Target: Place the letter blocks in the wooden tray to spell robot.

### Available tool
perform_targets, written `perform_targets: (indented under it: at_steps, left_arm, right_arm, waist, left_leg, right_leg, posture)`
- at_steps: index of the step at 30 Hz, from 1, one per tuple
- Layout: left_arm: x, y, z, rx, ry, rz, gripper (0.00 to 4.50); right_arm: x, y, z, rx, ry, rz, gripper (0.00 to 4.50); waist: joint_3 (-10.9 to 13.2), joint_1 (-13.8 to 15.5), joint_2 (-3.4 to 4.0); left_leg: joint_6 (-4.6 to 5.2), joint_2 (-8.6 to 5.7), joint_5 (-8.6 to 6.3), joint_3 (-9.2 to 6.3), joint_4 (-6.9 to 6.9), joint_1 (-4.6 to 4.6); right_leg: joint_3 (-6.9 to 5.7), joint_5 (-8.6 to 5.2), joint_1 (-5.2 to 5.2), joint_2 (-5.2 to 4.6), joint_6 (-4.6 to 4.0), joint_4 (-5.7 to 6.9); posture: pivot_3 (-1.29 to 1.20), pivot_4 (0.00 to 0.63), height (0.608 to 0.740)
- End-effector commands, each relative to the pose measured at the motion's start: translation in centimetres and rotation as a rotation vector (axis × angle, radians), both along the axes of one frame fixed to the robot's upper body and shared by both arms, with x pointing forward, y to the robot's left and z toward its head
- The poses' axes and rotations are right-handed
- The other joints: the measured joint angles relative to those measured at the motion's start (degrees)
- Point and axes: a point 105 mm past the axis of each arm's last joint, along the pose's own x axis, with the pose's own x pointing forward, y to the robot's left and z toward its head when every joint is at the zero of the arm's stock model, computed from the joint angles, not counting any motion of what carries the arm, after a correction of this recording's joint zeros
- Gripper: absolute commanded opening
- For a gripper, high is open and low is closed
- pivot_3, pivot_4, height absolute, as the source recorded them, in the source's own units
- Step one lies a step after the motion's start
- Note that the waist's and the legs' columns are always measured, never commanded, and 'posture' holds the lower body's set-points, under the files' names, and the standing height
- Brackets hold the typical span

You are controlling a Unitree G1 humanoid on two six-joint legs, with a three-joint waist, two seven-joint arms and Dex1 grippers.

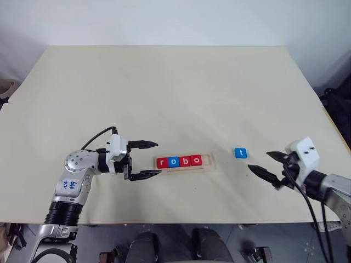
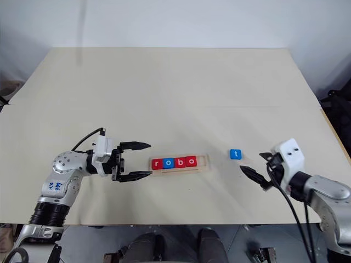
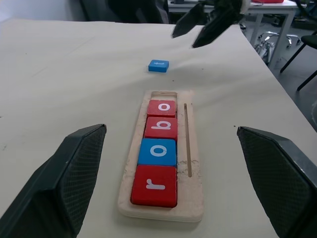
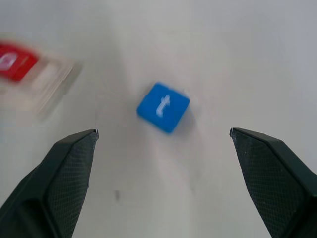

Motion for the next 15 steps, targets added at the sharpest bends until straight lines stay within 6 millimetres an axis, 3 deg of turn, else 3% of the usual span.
perform_targets:
  at_steps: [1, 8, 15]
  left_arm:
    - [0.1, 0.3, 0.5, -0.001, -0.034, 0.001, 4.5]
    - [0.1, 0.3, 0.7, -0.006, -0.005, 0.006, 4.5]
    - [0.9, 1.1, 1.1, 0.002, -0.048, 0.096, 4.5]
  right_arm:
    - [-0.5, -2.8, 0.8, -0.098, -0.092, 0.06, 4.47]
    - [0.3, -4.7, 1.0, -0.175, -0.136, 0.184, 4.47]
    - [1.8, -4.2, 1.4, -0.215, -0.038, 0.345, 4.47]
  waist:
    - [0.0, 0.0, 0.0]
    - [0.0, -0.1, 0.01]
    - [0.0, -0.2, 0.03]
  left_leg:
    - [-0.01, 0.0, 0.0, 0.0, 0.0, 0.04]
    - [-0.03, 0.02, 0.02, 0.02, 0.02, 0.1]
    - [-0.07, 0.09, 0.04, 0.01, 0.06, 0.12]
  right_leg:
    - [0.0, 0.0, 0.01, 0.01, 0.0, 0.02]
    - [0.03, 0.0, 0.04, 0.03, 0.0, 0.02]
    - [0.02, -0.01, 0.04, 0.06, -0.02, 0.08]
  posture:
    - [0.0, 0.15, 0.74]
    - [0.0, 0.15, 0.74]
    - [0.0, 0.15, 0.74]
